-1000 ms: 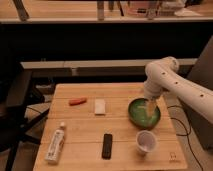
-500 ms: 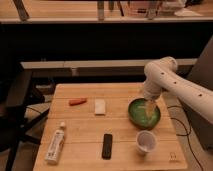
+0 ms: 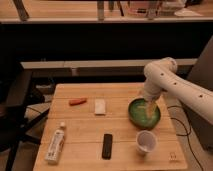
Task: Move the arm in a circular motion
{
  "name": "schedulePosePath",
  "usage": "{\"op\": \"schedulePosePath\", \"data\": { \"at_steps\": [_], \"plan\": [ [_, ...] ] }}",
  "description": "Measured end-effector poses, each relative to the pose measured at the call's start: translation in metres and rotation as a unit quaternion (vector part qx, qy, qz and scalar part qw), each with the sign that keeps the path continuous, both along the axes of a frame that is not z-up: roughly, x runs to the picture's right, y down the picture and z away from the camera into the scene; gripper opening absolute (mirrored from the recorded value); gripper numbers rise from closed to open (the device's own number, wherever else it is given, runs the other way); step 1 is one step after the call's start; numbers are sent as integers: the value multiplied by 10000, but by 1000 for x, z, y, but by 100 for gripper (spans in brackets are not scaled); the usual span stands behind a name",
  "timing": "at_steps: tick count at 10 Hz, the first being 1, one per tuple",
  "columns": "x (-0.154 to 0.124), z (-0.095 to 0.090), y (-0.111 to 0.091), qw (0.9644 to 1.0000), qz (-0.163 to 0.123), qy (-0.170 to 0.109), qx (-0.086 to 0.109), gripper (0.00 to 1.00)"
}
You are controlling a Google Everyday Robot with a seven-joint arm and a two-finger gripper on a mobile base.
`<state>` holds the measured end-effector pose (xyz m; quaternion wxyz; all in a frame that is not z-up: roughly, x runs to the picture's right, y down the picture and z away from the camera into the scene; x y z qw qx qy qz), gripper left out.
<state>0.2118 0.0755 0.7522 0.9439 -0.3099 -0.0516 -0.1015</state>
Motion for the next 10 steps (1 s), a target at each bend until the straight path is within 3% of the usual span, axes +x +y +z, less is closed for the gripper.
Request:
{"op": "schedulePosePath", "data": {
  "at_steps": [10],
  "plan": [
    [-18, -11, 18, 9991, -300, -304, -57, 80]
  ]
}}
